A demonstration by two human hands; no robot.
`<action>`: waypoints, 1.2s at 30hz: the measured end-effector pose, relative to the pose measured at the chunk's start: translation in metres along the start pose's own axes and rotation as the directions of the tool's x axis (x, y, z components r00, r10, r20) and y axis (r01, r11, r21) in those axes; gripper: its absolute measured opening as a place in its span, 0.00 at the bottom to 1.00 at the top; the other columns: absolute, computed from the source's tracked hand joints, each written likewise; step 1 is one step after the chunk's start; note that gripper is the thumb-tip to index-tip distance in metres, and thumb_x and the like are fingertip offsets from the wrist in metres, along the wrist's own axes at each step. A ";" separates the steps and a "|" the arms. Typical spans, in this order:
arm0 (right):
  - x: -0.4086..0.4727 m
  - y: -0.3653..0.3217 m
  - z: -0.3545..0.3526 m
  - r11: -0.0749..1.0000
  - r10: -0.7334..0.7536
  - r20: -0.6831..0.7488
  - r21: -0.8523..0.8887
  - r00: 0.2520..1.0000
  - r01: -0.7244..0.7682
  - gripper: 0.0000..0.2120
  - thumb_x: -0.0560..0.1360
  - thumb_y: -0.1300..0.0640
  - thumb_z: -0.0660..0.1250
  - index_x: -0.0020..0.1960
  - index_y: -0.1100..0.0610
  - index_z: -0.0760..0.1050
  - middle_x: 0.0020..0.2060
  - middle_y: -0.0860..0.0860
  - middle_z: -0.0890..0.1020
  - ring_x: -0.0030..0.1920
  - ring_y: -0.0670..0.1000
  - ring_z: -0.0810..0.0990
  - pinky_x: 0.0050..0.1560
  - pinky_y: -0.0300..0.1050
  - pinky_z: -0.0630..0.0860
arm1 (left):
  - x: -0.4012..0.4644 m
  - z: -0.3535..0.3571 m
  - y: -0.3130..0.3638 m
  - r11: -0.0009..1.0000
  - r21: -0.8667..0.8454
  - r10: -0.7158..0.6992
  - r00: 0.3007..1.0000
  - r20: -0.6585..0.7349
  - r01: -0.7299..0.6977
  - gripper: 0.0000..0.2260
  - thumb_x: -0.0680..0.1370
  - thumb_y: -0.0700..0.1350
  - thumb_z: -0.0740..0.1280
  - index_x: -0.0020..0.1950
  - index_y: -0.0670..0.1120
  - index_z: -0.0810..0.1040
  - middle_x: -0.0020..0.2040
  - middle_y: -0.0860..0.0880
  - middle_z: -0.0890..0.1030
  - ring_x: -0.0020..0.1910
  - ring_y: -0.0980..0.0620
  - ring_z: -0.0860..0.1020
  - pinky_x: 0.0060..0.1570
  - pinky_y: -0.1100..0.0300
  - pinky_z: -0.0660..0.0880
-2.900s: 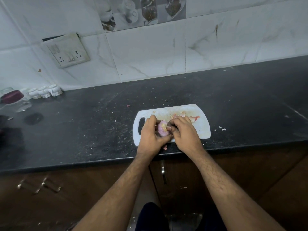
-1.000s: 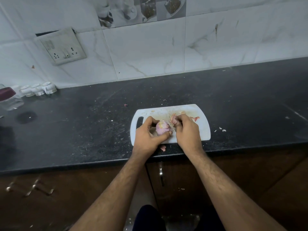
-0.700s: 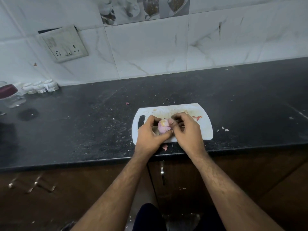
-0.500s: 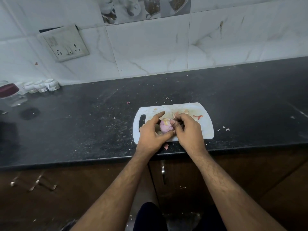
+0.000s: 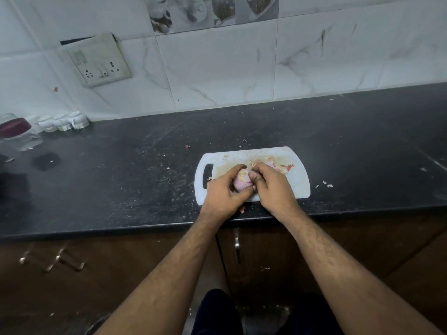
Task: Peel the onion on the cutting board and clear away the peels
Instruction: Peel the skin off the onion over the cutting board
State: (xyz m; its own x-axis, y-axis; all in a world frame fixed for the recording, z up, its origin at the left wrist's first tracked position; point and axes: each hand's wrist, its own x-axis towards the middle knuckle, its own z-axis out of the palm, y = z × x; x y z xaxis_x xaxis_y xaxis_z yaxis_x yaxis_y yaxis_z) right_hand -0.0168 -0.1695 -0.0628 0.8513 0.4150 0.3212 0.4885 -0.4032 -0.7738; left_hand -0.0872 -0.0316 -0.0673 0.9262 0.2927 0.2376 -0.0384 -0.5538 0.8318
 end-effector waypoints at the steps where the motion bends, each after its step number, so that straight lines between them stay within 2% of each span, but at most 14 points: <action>1: -0.002 -0.001 -0.001 0.999 -0.012 0.010 0.051 1.000 0.012 0.07 0.84 0.54 0.62 0.49 0.53 0.77 0.41 0.46 0.81 0.43 0.45 0.78 0.44 0.44 0.75 | 0.001 0.001 0.001 1.000 0.010 -0.005 1.000 -0.021 0.005 0.27 0.74 0.57 0.75 0.72 0.53 0.75 0.54 0.53 0.86 0.39 0.55 0.83 0.49 0.47 0.85; 4: -0.011 0.000 0.000 0.987 -0.034 0.023 0.155 0.999 0.030 0.07 0.84 0.54 0.62 0.51 0.52 0.79 0.43 0.44 0.82 0.43 0.42 0.79 0.46 0.36 0.74 | 0.009 0.002 0.007 0.994 0.113 0.008 0.991 -0.131 0.007 0.28 0.77 0.55 0.74 0.74 0.47 0.74 0.57 0.50 0.86 0.53 0.52 0.83 0.63 0.51 0.78; 6: -0.008 0.003 0.001 0.969 0.082 -0.081 0.239 0.993 -0.060 0.08 0.84 0.52 0.63 0.54 0.53 0.80 0.41 0.43 0.82 0.41 0.43 0.78 0.47 0.40 0.76 | 0.012 -0.001 0.007 0.989 0.145 0.019 0.993 -0.118 -0.001 0.30 0.77 0.53 0.75 0.77 0.47 0.72 0.62 0.48 0.84 0.60 0.52 0.81 0.68 0.55 0.75; 8: 0.000 0.006 -0.001 0.920 0.226 -0.180 0.364 0.957 -0.149 0.07 0.83 0.52 0.65 0.53 0.54 0.80 0.41 0.45 0.83 0.41 0.46 0.80 0.49 0.48 0.80 | 0.010 0.000 0.007 0.996 0.087 0.000 0.995 -0.097 0.009 0.30 0.76 0.49 0.76 0.76 0.48 0.72 0.64 0.50 0.83 0.61 0.57 0.80 0.67 0.61 0.74; 10: 0.002 0.007 0.001 0.926 0.235 -0.204 0.345 0.950 -0.154 0.05 0.82 0.58 0.66 0.54 0.53 0.80 0.46 0.47 0.85 0.46 0.47 0.83 0.54 0.50 0.81 | 0.007 0.001 0.006 0.997 0.074 0.008 0.993 -0.117 0.001 0.29 0.75 0.47 0.77 0.75 0.49 0.73 0.63 0.52 0.83 0.60 0.57 0.80 0.66 0.61 0.76; 13: 0.000 0.004 0.005 0.974 0.142 -0.219 0.205 0.965 -0.097 0.13 0.81 0.63 0.65 0.64 0.54 0.79 0.59 0.48 0.83 0.59 0.47 0.81 0.64 0.44 0.76 | 0.010 0.004 0.001 0.998 0.060 0.010 0.991 -0.133 -0.002 0.28 0.74 0.48 0.78 0.71 0.49 0.73 0.58 0.55 0.83 0.56 0.57 0.82 0.61 0.61 0.78; 17: -0.001 -0.002 0.008 0.993 0.063 -0.223 0.115 0.973 -0.038 0.14 0.82 0.57 0.66 0.67 0.55 0.78 0.61 0.47 0.81 0.60 0.46 0.79 0.64 0.42 0.75 | 0.012 0.004 0.000 0.998 0.038 -0.040 0.989 -0.144 0.046 0.26 0.72 0.47 0.80 0.64 0.48 0.69 0.51 0.57 0.81 0.47 0.65 0.81 0.43 0.77 0.73; 21: -0.007 -0.005 0.006 0.994 -0.019 -0.231 0.099 0.973 0.042 0.11 0.81 0.57 0.66 0.63 0.54 0.80 0.57 0.45 0.81 0.56 0.44 0.79 0.57 0.36 0.76 | 0.011 0.006 -0.002 0.999 0.040 -0.004 0.994 -0.113 0.009 0.22 0.73 0.47 0.79 0.57 0.50 0.68 0.48 0.52 0.80 0.36 0.61 0.81 0.32 0.65 0.78; 22: -0.008 -0.006 0.006 0.994 -0.030 -0.219 0.098 0.975 0.053 0.11 0.81 0.57 0.67 0.62 0.53 0.81 0.57 0.45 0.81 0.55 0.42 0.78 0.56 0.31 0.73 | 0.010 0.006 -0.001 0.999 0.053 0.015 0.993 -0.117 -0.009 0.23 0.73 0.50 0.79 0.58 0.52 0.68 0.49 0.52 0.80 0.38 0.60 0.81 0.35 0.60 0.79; 25: -0.009 -0.007 0.006 0.992 -0.059 -0.178 0.101 0.982 0.077 0.10 0.80 0.58 0.69 0.60 0.52 0.83 0.56 0.44 0.81 0.55 0.38 0.76 0.54 0.22 0.67 | 0.010 0.007 -0.002 0.980 0.185 0.094 0.987 -0.130 -0.069 0.23 0.72 0.58 0.76 0.62 0.55 0.71 0.54 0.54 0.75 0.53 0.55 0.77 0.57 0.48 0.77; 27: -0.011 -0.007 0.006 0.990 -0.070 -0.171 0.110 0.983 0.090 0.11 0.79 0.58 0.70 0.60 0.50 0.83 0.55 0.43 0.81 0.52 0.37 0.77 0.54 0.22 0.68 | 0.009 0.007 -0.001 0.975 0.209 0.098 0.989 -0.107 -0.074 0.23 0.72 0.62 0.73 0.62 0.56 0.74 0.54 0.53 0.72 0.55 0.53 0.75 0.59 0.45 0.77; 29: -0.011 -0.007 0.006 0.988 -0.068 -0.174 0.122 0.982 0.090 0.11 0.79 0.58 0.70 0.60 0.49 0.83 0.54 0.43 0.81 0.52 0.38 0.78 0.55 0.28 0.71 | 0.009 0.007 0.002 0.976 0.201 0.103 0.990 -0.098 -0.082 0.24 0.70 0.63 0.73 0.62 0.55 0.75 0.53 0.52 0.70 0.54 0.52 0.74 0.57 0.46 0.78; 32: -0.009 -0.007 0.008 0.987 -0.036 -0.170 0.148 0.985 0.062 0.11 0.79 0.57 0.70 0.60 0.49 0.83 0.55 0.43 0.82 0.58 0.42 0.79 0.60 0.38 0.76 | 0.009 0.005 0.002 0.984 0.163 0.083 0.994 -0.076 -0.070 0.26 0.71 0.56 0.78 0.65 0.52 0.74 0.55 0.51 0.69 0.55 0.53 0.75 0.58 0.50 0.79; 36: -0.004 -0.002 0.009 0.980 0.080 -0.215 0.195 0.973 -0.038 0.10 0.81 0.58 0.67 0.60 0.51 0.83 0.57 0.44 0.84 0.59 0.43 0.80 0.63 0.43 0.78 | 0.011 0.002 -0.002 0.994 0.107 0.034 0.999 -0.021 -0.032 0.37 0.71 0.49 0.81 0.76 0.48 0.67 0.63 0.52 0.68 0.60 0.57 0.73 0.60 0.67 0.72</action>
State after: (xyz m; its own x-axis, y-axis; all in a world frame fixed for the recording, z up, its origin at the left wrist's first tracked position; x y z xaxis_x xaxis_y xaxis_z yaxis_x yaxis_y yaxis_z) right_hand -0.0226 -0.1631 -0.0669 0.9090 0.1963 0.3676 0.4091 -0.2516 -0.8771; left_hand -0.0757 -0.0289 -0.0676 0.9161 0.2900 0.2767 -0.0277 -0.6428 0.7655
